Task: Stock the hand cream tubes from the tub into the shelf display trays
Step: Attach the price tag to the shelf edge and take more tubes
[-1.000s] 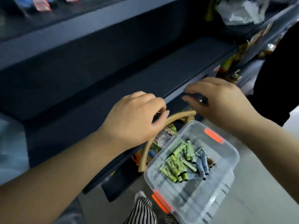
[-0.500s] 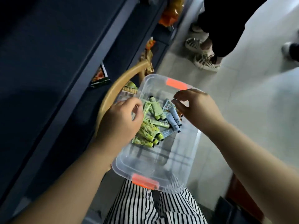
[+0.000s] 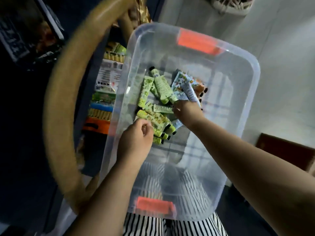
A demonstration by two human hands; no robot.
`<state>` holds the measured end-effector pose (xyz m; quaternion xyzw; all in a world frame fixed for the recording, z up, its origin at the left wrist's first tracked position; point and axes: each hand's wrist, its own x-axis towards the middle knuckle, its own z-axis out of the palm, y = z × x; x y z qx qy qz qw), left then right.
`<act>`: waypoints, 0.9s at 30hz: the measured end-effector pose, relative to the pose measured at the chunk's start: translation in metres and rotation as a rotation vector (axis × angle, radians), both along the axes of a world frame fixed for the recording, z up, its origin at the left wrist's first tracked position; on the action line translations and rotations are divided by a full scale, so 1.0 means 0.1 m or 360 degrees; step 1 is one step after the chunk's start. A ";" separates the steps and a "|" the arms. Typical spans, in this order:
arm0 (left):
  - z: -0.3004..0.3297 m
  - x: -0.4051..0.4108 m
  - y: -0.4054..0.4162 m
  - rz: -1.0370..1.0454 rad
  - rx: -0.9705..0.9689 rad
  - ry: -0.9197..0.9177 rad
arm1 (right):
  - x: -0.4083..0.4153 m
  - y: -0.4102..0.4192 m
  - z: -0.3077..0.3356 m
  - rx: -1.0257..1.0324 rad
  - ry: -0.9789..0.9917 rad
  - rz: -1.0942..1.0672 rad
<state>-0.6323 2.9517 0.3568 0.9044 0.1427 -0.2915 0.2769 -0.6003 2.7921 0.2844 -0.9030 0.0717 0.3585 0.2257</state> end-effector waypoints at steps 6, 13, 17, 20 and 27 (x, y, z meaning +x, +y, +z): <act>-0.26 -0.13 0.00 0.0054 -0.0127 0.0011 | -0.11 0.13 -0.46 0.0020 -0.0084 0.0069; -0.35 -0.19 0.07 0.0223 -0.0159 0.0085 | -0.03 0.10 -0.42 0.0153 -0.0110 -0.0041; -0.33 -0.23 0.11 0.0299 -0.0193 0.0094 | 0.06 -0.01 -0.23 0.0841 0.0443 -0.1199; -0.30 -0.22 0.12 0.0353 -0.0251 0.0135 | 0.05 -0.05 -0.07 0.1304 0.0689 -0.1681; -0.29 -0.19 0.10 0.0503 -0.0584 0.0181 | -0.18 -0.02 0.07 0.1837 0.0847 -0.1973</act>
